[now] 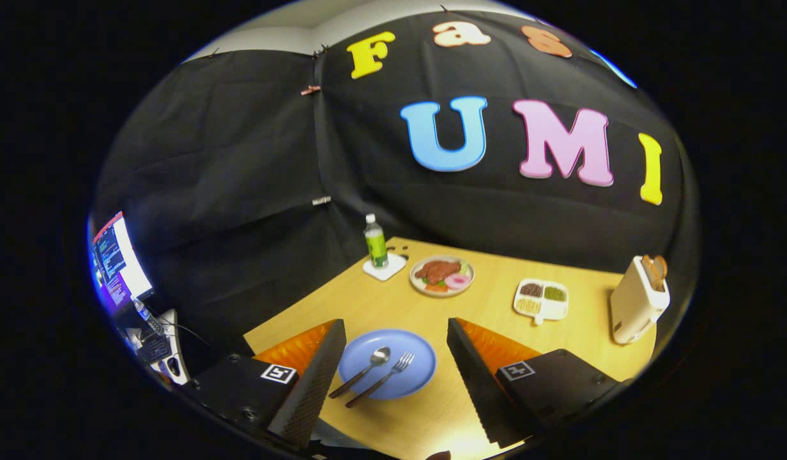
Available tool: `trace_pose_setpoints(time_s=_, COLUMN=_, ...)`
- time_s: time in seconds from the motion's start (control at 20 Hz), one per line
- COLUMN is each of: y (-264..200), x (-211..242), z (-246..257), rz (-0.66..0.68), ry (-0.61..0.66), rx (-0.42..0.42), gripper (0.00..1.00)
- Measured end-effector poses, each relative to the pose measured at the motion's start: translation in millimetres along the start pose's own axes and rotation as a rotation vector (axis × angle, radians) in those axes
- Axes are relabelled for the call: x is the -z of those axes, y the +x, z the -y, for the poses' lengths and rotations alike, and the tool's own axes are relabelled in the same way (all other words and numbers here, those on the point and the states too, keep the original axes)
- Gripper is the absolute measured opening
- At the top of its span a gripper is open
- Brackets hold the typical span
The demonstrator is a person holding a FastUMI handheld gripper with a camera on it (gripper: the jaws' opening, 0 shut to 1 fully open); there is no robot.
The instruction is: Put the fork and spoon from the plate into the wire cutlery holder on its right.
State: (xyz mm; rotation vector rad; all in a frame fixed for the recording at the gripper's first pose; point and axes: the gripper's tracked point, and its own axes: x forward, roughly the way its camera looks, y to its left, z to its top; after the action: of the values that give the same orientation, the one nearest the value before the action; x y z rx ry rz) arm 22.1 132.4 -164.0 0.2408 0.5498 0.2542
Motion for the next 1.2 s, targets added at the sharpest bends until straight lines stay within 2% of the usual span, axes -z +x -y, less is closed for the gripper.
trace_pose_setpoints(time_s=0.45, y=70, x=126, z=-11, rz=-0.405, ry=0.109, rx=0.034, gripper=0.97)
trace_pose_setpoints(time_s=0.55, y=82, x=148, z=-13, rz=-0.471, ry=0.13, rx=0.047, gripper=0.91)
trace_pose_setpoints(time_s=0.75, y=98, x=177, z=-8, rz=-0.562, ry=0.14, rx=0.091, gripper=0.91)
trace_pose_setpoints(time_s=0.85, y=103, x=189, z=-5, rz=-0.6, ry=0.152, rx=0.111, gripper=0.8)
trace_pose_setpoints(time_s=0.95, y=110, x=193, z=-3, rz=-0.615, ry=0.154, rx=0.119, gripper=0.79)
trace_pose_setpoints(time_s=1.0, y=113, x=198, z=-5, rz=-0.625, ry=0.157, rx=0.125, gripper=0.71)
trace_pose_setpoints(time_s=1.2, y=125, x=211, z=-8, rz=-0.675, ry=0.19, rx=0.147, gripper=0.69)
